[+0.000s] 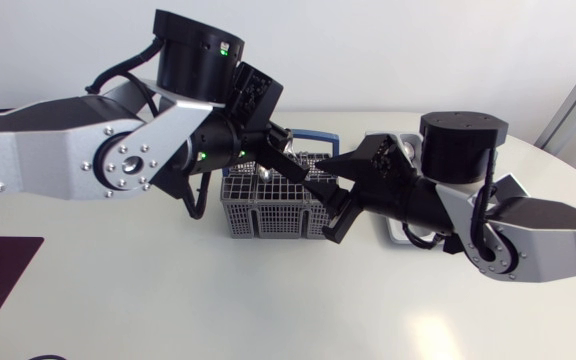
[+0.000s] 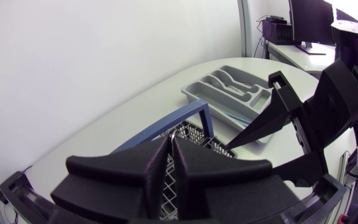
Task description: Unload the cutlery basket into the drawer organizer.
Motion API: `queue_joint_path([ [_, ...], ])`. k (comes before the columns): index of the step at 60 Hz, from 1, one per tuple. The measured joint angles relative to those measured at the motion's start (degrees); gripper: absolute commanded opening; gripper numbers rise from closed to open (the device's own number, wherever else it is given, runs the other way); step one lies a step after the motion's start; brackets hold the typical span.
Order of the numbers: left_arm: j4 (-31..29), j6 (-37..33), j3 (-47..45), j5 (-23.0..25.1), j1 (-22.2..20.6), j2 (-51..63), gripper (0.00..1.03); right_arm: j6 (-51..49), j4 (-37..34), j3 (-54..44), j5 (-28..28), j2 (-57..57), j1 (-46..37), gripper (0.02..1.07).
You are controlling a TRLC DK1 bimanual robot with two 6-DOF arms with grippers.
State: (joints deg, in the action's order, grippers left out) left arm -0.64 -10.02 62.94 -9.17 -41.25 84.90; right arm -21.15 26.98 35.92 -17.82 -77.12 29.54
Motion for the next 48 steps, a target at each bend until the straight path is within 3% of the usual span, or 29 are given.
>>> queue_joint_path([
  [29, -0.98, 1.07, 0.85, 0.17, -1.31, 0.0, 0.14, 0.44, 0.22, 3.54, 0.79, -3.13, 0.04, 0.29],
  [45, -1.27, 1.29, 1.31, 0.37, -1.62, 0.0, 0.14, 1.46, 0.24, 5.03, 1.07, -4.04, 0.42, 0.25],
  [48, -1.4, 1.29, 1.31, 0.37, -1.62, 0.0, 0.14, 1.49, 0.24, 5.2, 1.22, -4.15, 0.42, 0.2],
])
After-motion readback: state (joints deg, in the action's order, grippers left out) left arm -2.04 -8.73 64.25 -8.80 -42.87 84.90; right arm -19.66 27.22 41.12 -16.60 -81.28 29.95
